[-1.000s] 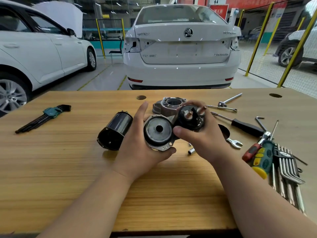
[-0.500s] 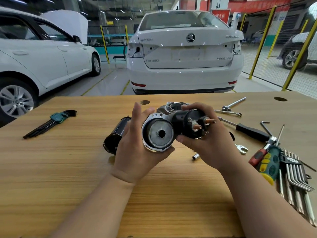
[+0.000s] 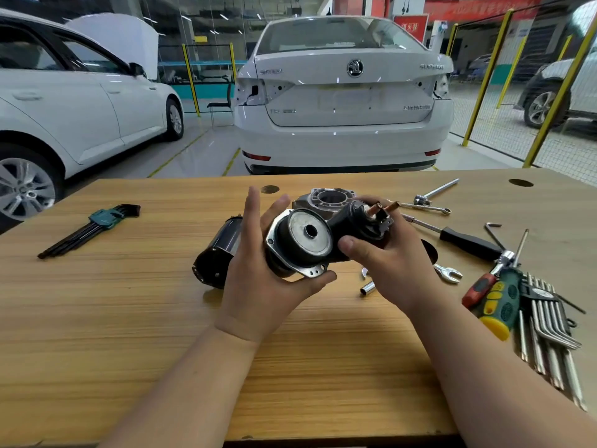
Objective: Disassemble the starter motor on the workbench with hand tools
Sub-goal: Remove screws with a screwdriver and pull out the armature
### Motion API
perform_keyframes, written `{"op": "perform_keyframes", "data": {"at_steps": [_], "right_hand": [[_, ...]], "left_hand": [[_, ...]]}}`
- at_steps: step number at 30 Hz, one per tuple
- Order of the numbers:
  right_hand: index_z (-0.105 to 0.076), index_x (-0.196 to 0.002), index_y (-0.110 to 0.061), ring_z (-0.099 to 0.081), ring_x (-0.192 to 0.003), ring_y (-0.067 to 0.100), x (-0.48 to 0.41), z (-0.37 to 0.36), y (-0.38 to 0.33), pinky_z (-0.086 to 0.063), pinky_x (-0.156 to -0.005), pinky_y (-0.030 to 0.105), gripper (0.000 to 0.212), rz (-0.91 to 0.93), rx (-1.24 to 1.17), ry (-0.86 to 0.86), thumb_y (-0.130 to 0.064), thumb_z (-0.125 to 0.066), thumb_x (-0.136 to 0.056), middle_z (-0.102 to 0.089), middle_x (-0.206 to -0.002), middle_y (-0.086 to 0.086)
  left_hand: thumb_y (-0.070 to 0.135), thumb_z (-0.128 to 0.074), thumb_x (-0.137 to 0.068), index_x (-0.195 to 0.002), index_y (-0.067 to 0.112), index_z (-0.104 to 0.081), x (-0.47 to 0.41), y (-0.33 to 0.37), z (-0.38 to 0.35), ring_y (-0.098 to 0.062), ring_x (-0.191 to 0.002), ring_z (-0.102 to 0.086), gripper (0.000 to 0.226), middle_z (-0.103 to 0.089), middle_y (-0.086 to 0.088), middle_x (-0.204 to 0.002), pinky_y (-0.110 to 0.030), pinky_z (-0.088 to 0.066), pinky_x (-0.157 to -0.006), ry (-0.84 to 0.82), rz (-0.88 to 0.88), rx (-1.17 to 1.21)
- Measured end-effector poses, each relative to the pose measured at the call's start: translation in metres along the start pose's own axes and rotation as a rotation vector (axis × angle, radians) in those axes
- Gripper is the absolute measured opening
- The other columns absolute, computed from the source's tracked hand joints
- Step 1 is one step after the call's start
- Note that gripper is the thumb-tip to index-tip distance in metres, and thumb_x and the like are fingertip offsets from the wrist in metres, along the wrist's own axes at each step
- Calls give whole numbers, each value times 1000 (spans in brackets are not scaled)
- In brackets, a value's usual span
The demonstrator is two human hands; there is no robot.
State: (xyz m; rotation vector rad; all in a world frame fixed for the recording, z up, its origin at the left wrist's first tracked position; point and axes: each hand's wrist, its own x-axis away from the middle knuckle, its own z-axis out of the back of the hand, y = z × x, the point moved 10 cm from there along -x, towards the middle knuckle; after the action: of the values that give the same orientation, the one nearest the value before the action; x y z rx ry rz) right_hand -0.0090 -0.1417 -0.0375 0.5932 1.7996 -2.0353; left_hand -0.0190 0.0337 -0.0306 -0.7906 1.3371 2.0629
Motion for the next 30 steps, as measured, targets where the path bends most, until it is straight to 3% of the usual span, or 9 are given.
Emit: {"op": "perform_keyframes", "data": {"at_steps": [3, 7, 10, 13, 15, 19, 25, 28, 30], "right_hand": [[-58, -106, -42, -64, -96, -5, 0, 4, -3, -47, -75, 7, 41, 10, 73, 36, -47, -72, -67, -69, -100, -27], [-62, -90, -37, -67, -70, -2, 1, 4, 7, -49, -51, 14, 29, -108, 232, 89, -61, -58, -77, -70, -81, -21], [-64, -85, -24, -58, -41, 10, 5, 9, 39, -42, -37, 22, 49, -392, 276, 80, -69, -44, -88, -63, -60, -2], [-66, -87, -25, -57, -42, 10, 10, 7, 59, -42, -40, 21, 56, -561, 283, 3, -75, -40, -85, -62, -53, -4], [-67, -86, -26, -55, -42, 9, 14, -1, 67, -40, -39, 20, 65, -649, 277, -55, -83, -38, -76, -65, -54, -3], [-68, -77, -17, -48, -40, 13, 17, -8, 76, -35, -42, 23, 82, -726, 262, -95, -89, -30, -61, -66, -59, 4], [-64, -57, -19, -43, -33, 15, 18, -4, 79, -31, -40, 22, 81, -753, 272, -77, -90, -26, -62, -61, -52, 4], [-69, -64, -18, -51, -40, 18, 18, -3, 80, -38, -47, 29, 79, -756, 244, -39, -86, -28, -71, -66, -58, 7], [-72, -76, -32, -64, -52, 17, 14, -3, 74, -48, -49, 31, 59, -670, 218, -8, -77, -33, -80, -71, -67, 2]], "left_hand": [[48, -79, -58, -149, 27, -6, 2, -4, -1, 8, -128, -43, 119, -45, 18, -138, -5, -32, -100, -8, 49, 34], [74, -77, -52, -129, 49, -32, 10, -25, -10, 7, -111, -53, 93, -53, 29, -114, -13, -47, -89, -65, 330, 109], [85, -67, -48, -132, 36, -41, 30, -53, -30, -16, -93, -68, 101, -63, 10, -111, -38, -59, -72, -191, 757, 308], [64, -56, -76, -115, 14, -65, 41, -55, -51, -28, -62, -67, 64, -71, -12, -90, -29, -50, -41, -284, 1008, 772], [56, -49, -86, -93, 8, -75, 38, -53, -50, -28, -56, -64, 55, -67, -17, -80, -29, -50, -39, -253, 1029, 960], [48, -52, -79, -107, -2, -64, 36, -47, -52, -29, -62, -64, 58, -65, -19, -80, -32, -56, -47, -278, 1029, 1106], [43, -53, -79, -114, -5, -60, 38, -45, -54, -30, -68, -68, 60, -68, -21, -84, -31, -58, -51, -312, 1021, 1141], [49, -55, -78, -109, -2, -63, 39, -49, -52, -31, -69, -69, 60, -70, -20, -84, -32, -58, -50, -291, 1028, 1103], [56, -62, -77, -113, 5, -65, 38, -50, -51, -34, -76, -70, 63, -71, -19, -94, -36, -59, -55, -300, 991, 1043]]}}
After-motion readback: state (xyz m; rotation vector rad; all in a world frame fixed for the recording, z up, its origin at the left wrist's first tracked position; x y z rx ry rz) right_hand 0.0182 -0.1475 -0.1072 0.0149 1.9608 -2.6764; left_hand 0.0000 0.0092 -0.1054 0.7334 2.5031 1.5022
